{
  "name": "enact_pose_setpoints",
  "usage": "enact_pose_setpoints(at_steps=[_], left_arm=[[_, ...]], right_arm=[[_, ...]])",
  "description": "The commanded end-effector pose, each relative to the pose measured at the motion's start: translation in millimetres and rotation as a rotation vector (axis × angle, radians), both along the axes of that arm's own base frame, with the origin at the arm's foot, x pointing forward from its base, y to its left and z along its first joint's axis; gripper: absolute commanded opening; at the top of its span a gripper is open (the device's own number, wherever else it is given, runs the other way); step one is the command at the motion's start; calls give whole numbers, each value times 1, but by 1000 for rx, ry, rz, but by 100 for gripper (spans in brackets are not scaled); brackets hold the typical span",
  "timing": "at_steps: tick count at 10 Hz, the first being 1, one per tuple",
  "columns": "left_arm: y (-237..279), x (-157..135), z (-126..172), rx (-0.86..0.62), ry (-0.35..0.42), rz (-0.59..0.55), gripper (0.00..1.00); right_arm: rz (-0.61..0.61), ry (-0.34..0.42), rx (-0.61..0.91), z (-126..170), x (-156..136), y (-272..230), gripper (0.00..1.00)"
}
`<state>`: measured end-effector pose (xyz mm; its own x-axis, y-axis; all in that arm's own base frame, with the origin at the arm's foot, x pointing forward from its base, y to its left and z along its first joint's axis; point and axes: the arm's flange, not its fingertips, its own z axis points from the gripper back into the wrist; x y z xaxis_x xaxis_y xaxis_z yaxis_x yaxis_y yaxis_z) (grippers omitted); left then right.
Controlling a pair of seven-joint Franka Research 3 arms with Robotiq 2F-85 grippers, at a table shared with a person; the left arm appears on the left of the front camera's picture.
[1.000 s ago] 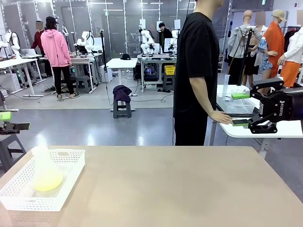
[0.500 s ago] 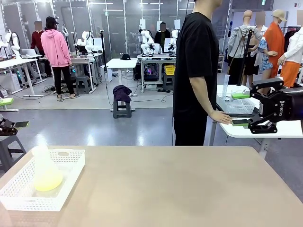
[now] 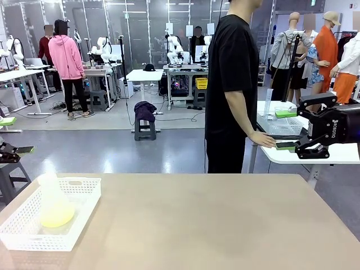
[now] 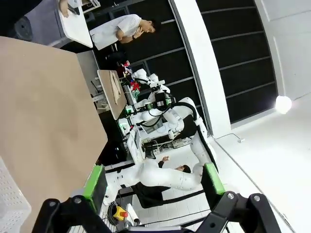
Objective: Prepare the solutions needed for the experiment.
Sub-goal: When the human places the Big flask in the center of the table, pick up the Big flask and place it in the left Organizing basket.
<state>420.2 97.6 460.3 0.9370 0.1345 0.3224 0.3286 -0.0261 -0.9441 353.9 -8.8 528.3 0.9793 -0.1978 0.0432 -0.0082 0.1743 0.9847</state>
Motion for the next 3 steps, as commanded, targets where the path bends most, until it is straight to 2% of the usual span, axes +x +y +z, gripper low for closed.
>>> enact_pose_setpoints(at_steps=[1,3], left_arm=[[-1,2,0,-5,-22,21,100],[-1,2,0,-5,-22,21,100]], right_arm=[[1,-9,14,2,0,1,81],[1,-9,14,2,0,1,81]])
